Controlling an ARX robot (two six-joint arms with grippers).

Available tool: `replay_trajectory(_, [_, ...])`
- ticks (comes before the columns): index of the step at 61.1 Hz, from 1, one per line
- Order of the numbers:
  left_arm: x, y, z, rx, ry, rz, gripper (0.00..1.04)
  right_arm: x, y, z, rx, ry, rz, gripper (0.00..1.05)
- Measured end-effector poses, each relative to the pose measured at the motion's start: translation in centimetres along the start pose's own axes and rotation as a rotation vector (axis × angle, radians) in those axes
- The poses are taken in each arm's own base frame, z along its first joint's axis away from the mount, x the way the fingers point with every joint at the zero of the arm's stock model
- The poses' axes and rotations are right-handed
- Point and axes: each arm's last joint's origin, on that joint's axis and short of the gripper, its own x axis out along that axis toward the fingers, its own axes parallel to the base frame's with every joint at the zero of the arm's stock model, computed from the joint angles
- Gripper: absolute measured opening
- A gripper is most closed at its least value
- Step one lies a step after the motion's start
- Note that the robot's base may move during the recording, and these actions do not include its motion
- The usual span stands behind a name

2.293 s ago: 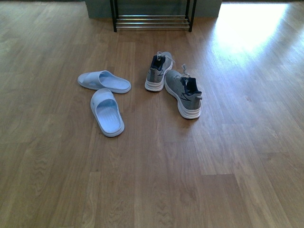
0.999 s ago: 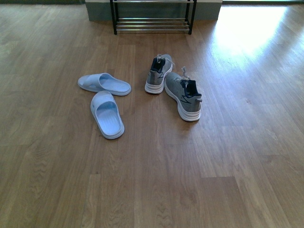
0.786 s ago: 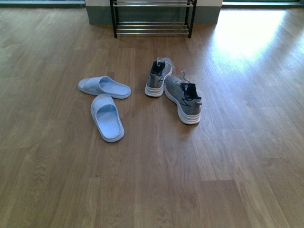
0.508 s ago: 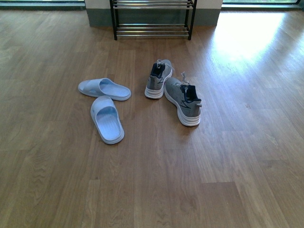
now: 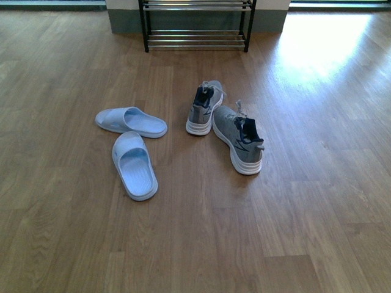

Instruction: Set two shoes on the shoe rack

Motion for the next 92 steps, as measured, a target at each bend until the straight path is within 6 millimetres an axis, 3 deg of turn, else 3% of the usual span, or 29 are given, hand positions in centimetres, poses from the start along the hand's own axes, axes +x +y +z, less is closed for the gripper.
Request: replay_trajectory(92, [0.00,0.00,0.00,0.000,0.000,0.000,0.95,0.00,0.00,-0.01,0.000,0.001,0.000,0.95])
